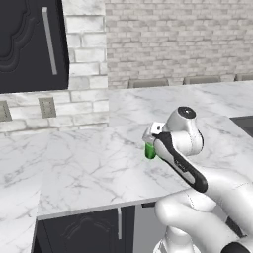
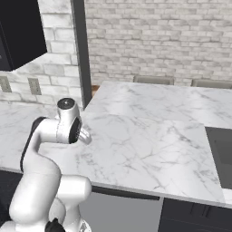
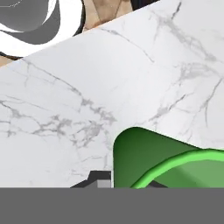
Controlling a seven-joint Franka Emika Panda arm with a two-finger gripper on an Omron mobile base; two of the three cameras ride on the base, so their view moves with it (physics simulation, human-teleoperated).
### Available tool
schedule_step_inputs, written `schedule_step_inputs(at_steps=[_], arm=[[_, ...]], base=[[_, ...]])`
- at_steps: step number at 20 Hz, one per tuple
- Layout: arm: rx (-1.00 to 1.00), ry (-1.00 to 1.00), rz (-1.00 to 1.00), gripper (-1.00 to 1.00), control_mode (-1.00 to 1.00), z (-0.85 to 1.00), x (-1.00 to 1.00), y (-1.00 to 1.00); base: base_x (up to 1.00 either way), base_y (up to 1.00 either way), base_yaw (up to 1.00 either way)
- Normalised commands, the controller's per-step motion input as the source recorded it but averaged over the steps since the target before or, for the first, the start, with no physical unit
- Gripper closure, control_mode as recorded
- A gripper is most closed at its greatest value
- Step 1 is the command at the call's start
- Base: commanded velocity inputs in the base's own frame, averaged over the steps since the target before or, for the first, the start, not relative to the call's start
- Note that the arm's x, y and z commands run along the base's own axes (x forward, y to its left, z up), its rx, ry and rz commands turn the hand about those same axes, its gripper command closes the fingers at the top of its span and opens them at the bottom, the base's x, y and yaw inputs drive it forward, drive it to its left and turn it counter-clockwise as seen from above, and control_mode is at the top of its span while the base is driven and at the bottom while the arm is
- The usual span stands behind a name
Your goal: Place the pitcher and cup on the dining counter for serving.
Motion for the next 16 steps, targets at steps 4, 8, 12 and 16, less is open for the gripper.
schedule_step_inputs(at_steps=[4,8,12,16], arm=[[0.00,-0.18,0.00,1.00,-1.00,0.49,-0.38,0.00],[0.00,-0.21,0.00,1.00,-1.00,0.18,-0.42,0.00],[0.00,-0.11,0.00,1.00,1.00,0.06,-0.28,0.00],[0.00,0.00,0.00,1.00,1.00,0.00,0.00,0.00]], base=[[0.00,0.00,0.00],[0.00,0.00,0.00],[-0.33,-0.14,0.00],[-0.96,-0.66,-0.04]])
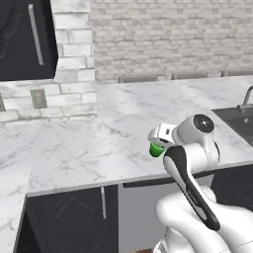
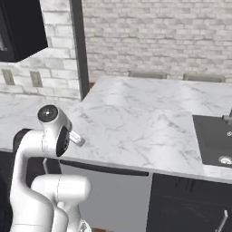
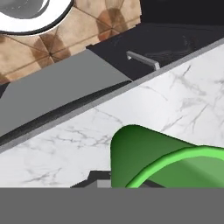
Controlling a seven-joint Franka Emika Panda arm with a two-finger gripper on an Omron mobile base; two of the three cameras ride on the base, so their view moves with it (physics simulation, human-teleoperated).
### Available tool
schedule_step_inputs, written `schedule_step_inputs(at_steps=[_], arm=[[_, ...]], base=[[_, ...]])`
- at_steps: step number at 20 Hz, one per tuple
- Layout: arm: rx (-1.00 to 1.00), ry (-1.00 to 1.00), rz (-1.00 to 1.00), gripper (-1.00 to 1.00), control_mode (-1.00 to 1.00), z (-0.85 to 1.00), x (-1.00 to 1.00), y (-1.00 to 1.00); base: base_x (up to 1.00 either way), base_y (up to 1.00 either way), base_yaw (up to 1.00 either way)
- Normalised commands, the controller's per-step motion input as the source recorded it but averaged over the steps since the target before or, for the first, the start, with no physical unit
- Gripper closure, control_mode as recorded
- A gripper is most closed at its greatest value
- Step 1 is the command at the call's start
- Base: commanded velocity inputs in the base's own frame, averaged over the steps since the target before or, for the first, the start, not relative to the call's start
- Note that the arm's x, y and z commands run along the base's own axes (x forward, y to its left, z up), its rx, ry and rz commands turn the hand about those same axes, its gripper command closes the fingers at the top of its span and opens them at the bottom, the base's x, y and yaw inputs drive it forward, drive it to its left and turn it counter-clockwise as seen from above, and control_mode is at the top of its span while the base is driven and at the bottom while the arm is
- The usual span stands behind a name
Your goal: Place the pitcher and cup on the dining counter for serving.
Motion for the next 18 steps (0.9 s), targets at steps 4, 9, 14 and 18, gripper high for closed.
schedule_step_inputs(at_steps=[4,9,14,18], arm=[[0.00,0.00,0.00,1.00,1.00,0.00,0.00,0.00],[0.00,0.00,0.00,1.00,1.00,0.00,0.00,0.00],[0.00,0.00,0.00,1.00,1.00,0.00,0.00,0.00],[0.00,0.00,0.00,1.00,1.00,0.00,0.00,0.00]], base=[[-0.70,-0.97,-0.15],[-0.15,-1.00,-0.24],[0.00,-1.00,-0.23],[0.00,-1.00,-0.21]])
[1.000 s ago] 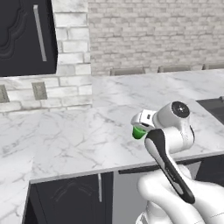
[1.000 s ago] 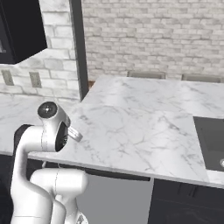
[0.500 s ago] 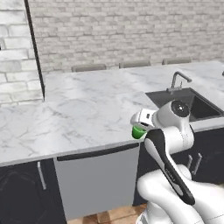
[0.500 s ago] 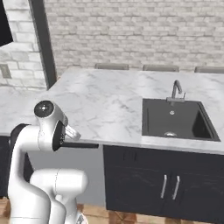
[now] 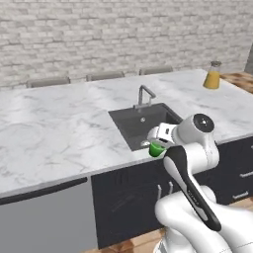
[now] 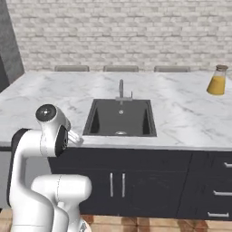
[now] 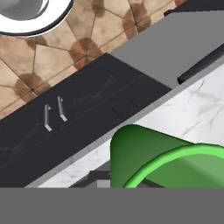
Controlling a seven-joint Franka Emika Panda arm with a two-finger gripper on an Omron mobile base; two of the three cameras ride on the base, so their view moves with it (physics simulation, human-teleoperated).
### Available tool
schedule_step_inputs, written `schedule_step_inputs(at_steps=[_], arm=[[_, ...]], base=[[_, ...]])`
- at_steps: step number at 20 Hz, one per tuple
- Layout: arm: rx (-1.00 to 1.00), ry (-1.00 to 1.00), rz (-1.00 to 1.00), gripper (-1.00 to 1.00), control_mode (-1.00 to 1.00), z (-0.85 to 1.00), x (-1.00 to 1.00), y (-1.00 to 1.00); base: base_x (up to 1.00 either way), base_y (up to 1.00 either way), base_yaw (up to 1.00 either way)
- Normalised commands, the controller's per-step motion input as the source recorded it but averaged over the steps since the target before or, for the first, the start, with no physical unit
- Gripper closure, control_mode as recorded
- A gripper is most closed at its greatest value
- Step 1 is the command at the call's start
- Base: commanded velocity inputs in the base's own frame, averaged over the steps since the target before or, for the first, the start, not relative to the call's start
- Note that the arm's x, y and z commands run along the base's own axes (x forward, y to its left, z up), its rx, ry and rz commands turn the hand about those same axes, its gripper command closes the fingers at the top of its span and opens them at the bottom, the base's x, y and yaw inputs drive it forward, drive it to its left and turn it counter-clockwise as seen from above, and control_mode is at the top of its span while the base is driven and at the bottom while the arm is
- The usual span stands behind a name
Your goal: Place the pitcher and cup on the dining counter for serving.
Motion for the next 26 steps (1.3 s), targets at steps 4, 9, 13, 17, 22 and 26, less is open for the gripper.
schedule_step_inputs(at_steps=[4,9,13,17,22,26], arm=[[0.00,0.00,0.00,1.00,1.00,0.00,0.00,0.00],[0.00,0.00,0.00,1.00,1.00,0.00,0.00,0.00],[0.00,0.00,0.00,1.00,1.00,0.00,0.00,0.00],[0.00,0.00,0.00,1.00,1.00,0.00,0.00,0.00],[0.00,0.00,0.00,1.00,1.00,0.00,0.00,0.00],[0.00,0.00,0.00,1.00,1.00,0.00,0.00,0.00]], base=[[0.00,-1.00,-0.18],[0.10,-1.00,-0.11],[0.04,-1.00,-0.08],[0.05,-1.00,-0.07],[0.07,-1.00,-0.08],[0.16,-1.00,-0.07]])
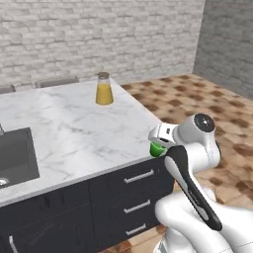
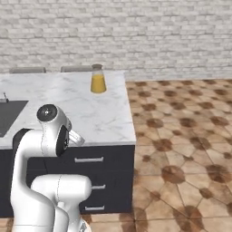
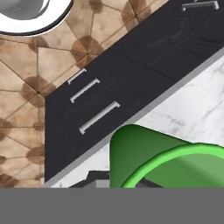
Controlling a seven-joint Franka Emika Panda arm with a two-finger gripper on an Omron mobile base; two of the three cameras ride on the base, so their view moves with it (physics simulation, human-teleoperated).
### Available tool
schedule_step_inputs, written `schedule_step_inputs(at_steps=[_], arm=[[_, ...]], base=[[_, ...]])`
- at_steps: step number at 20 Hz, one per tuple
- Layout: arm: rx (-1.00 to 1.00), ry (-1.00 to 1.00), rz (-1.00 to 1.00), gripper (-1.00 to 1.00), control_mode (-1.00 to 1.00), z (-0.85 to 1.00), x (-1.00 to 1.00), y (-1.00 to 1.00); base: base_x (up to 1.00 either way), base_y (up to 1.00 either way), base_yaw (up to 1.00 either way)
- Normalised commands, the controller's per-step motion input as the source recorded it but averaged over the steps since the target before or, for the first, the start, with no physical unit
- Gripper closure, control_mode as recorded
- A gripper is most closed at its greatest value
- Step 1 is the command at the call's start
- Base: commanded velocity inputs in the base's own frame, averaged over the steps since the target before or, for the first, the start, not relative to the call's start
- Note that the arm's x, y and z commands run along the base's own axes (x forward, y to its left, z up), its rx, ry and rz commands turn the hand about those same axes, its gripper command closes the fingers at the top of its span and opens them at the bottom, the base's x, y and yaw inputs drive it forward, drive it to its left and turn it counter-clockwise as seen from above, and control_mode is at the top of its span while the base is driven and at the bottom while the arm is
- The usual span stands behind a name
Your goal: Place the pitcher and cup on the dining counter for serving.
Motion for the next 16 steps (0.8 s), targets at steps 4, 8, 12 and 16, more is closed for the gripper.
schedule_step_inputs(at_steps=[4,8,12,16], arm=[[0.00,0.00,0.00,1.00,1.00,0.00,0.00,0.00],[0.00,0.00,0.00,1.00,1.00,0.00,0.00,0.00],[0.00,0.00,0.00,1.00,1.00,0.00,0.00,0.00],[0.00,0.00,0.00,1.00,1.00,0.00,0.00,0.00]], base=[[0.26,-1.00,-0.03],[0.32,-1.00,0.00],[0.41,-1.00,0.01],[0.84,-1.00,0.19]])
